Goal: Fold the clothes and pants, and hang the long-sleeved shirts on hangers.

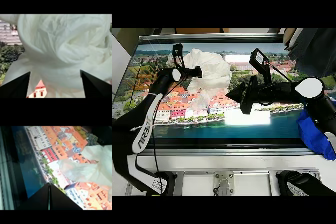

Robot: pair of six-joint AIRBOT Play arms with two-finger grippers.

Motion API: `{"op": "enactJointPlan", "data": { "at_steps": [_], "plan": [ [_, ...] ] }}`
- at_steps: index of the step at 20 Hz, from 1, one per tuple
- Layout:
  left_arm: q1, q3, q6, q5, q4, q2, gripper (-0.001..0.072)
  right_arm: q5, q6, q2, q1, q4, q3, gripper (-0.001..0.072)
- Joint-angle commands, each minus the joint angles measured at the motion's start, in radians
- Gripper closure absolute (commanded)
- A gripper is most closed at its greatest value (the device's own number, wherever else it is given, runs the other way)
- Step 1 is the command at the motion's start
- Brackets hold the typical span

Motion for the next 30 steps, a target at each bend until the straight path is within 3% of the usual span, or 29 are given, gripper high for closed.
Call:
{"op": "enactJointPlan", "data": {
  "at_steps": [1,5,6,8,9,13,18,26,30],
  "plan": [
    [-0.009,0.149,0.000,-0.022,-0.114,-0.167,0.0000,0.000,0.000,0.000,0.001,0.000,0.000,0.0698],
    [-0.045,0.313,-0.002,-0.147,-0.113,-0.290,0.0002,0.000,0.000,0.000,0.001,0.000,0.000,0.0698],
    [-0.048,0.341,-0.003,-0.175,-0.113,-0.307,0.0112,0.000,0.000,0.000,0.001,0.000,0.000,0.0698],
    [-0.055,0.390,-0.002,-0.230,-0.112,-0.327,0.0558,0.000,0.000,0.000,0.001,0.000,0.000,0.0698],
    [-0.055,0.406,-0.003,-0.254,-0.113,-0.325,0.0697,0.000,0.000,0.000,0.001,0.000,0.000,0.0698],
    [-0.057,0.484,0.000,-0.352,-0.113,-0.250,0.0697,0.000,0.001,0.000,0.001,0.003,0.000,0.0698],
    [-0.109,0.450,0.078,-0.356,-0.110,0.084,0.0697,-0.007,0.000,0.000,0.001,0.138,0.000,0.0698],
    [-0.335,0.449,0.119,-0.362,-0.100,0.520,0.0697,0.012,0.010,0.129,-0.123,0.100,0.001,0.0701],
    [-0.442,0.449,0.118,-0.313,-0.100,0.628,0.0697,-0.120,0.296,0.290,-0.338,-0.190,0.001,0.0701]
  ]
}}
